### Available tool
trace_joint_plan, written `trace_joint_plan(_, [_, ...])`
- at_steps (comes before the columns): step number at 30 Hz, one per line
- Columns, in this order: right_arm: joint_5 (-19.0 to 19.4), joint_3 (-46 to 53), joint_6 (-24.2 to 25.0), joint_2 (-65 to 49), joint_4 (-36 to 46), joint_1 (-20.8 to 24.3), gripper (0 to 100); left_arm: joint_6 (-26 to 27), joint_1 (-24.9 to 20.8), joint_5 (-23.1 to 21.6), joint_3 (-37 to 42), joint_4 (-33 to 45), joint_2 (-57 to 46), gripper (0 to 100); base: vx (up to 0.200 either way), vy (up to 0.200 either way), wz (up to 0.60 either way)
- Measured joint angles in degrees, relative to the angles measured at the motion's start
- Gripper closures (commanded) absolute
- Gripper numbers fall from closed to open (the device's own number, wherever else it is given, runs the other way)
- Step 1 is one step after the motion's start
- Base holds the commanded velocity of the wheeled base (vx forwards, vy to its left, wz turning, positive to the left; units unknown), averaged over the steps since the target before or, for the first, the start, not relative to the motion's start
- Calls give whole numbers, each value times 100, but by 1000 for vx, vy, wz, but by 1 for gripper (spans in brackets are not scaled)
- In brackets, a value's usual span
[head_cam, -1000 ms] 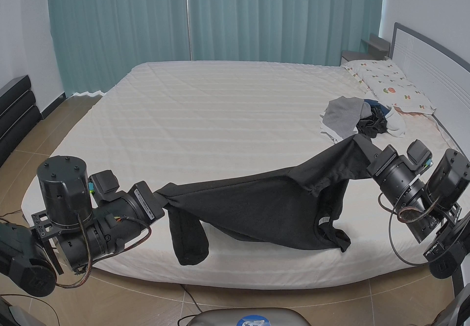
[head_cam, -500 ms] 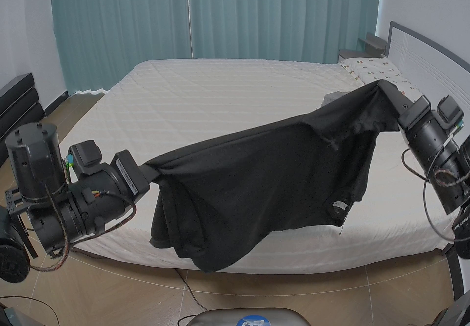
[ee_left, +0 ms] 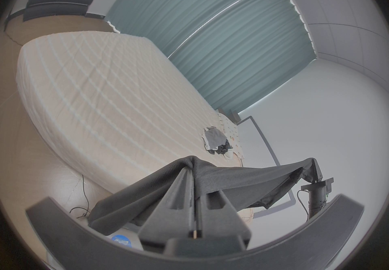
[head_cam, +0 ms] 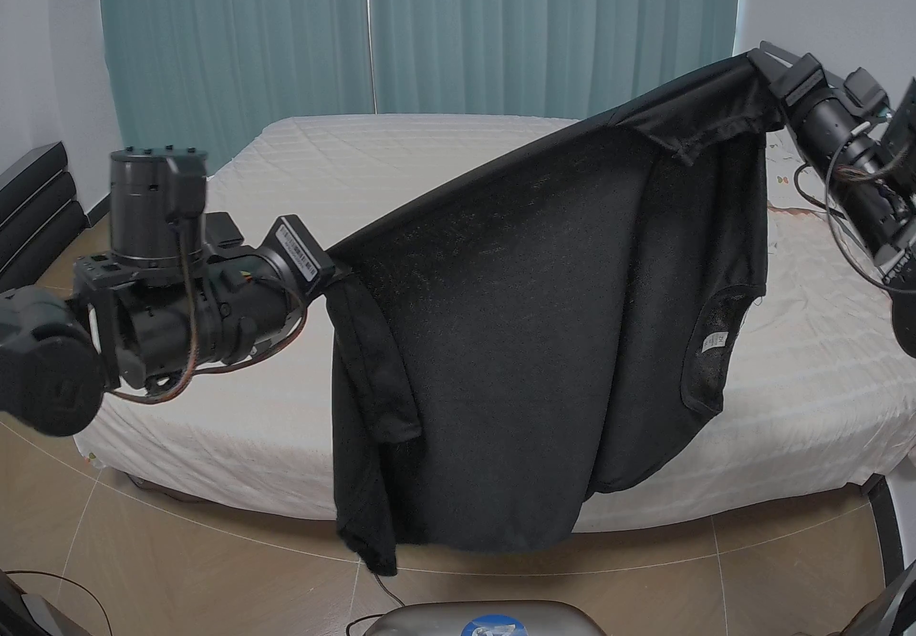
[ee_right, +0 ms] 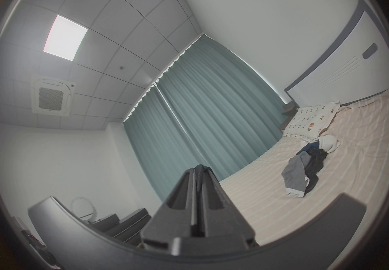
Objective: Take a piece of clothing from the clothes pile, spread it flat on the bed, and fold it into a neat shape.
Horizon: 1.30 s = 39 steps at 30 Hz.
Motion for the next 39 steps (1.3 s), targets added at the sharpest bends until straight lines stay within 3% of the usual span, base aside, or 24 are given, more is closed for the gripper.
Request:
trace_joint_plan(12, [-332,-1665,-28,2053,-85,-599,100,-271,347,0,-1566,205,1592,100,183,0,0])
trace_joint_plan(25, [-380,-2324,-250,2988,-402,-730,100,-249,540,-206,-2872,512,2704,100,200,0,0])
trace_joint_plan(34, [-413,-2475,-358,3576,-627,-741,100,-222,601,-211,-3226,600,3060,100,200,0,0])
trace_joint_plan(39, [-419,-2500,-375,3997,-638,-780,100,-187,603,-208,-3523,602,3343,100,0,0,0])
